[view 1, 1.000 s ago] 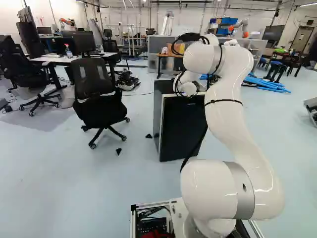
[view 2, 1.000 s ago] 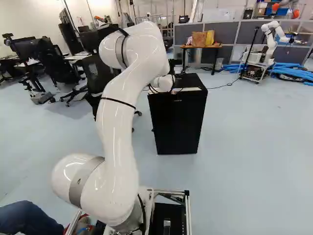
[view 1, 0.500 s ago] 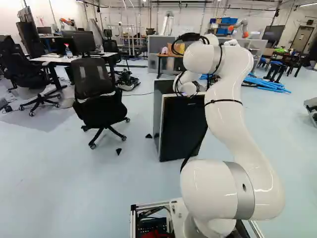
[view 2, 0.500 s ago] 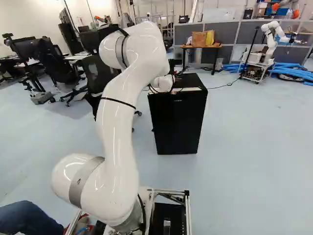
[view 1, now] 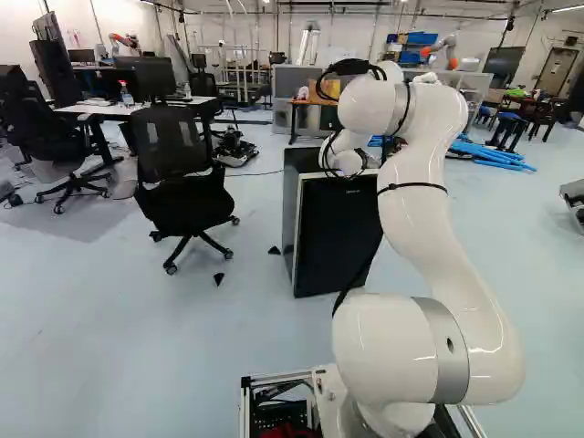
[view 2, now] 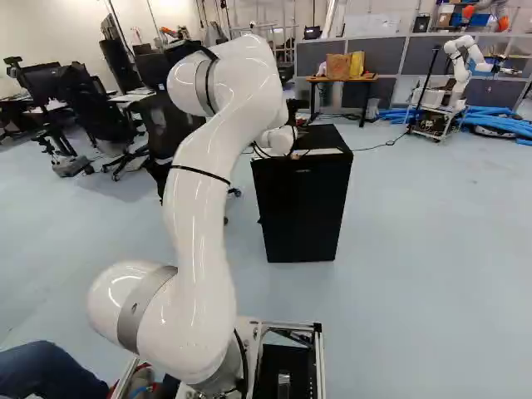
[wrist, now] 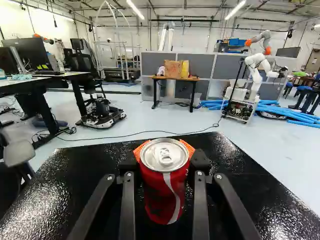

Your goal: Grab a drink from the fridge

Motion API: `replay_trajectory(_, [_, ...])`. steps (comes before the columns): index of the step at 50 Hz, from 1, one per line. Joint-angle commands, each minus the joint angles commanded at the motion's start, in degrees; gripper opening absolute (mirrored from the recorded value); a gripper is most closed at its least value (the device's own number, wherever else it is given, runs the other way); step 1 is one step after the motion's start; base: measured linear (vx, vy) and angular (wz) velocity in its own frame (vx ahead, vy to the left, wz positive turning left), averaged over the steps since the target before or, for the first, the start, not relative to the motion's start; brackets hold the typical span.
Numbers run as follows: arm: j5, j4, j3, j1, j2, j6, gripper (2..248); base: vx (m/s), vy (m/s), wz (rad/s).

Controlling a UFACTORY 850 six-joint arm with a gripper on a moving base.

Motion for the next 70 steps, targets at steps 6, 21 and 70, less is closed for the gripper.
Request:
replay_trajectory(6, [0.00, 0.00, 0.02, 0.00, 0.54, 0.00, 98, 0.000, 0.000, 0.000])
replay_trajectory(21, [0.00, 0.00, -0.02, 0.00, 1.88, 0.00, 98, 0.000, 0.000, 0.000])
replay_trajectory(70, [0.01, 0.03, 0.48, 0.09, 3.37, 0.00, 98, 0.000, 0.000, 0.000])
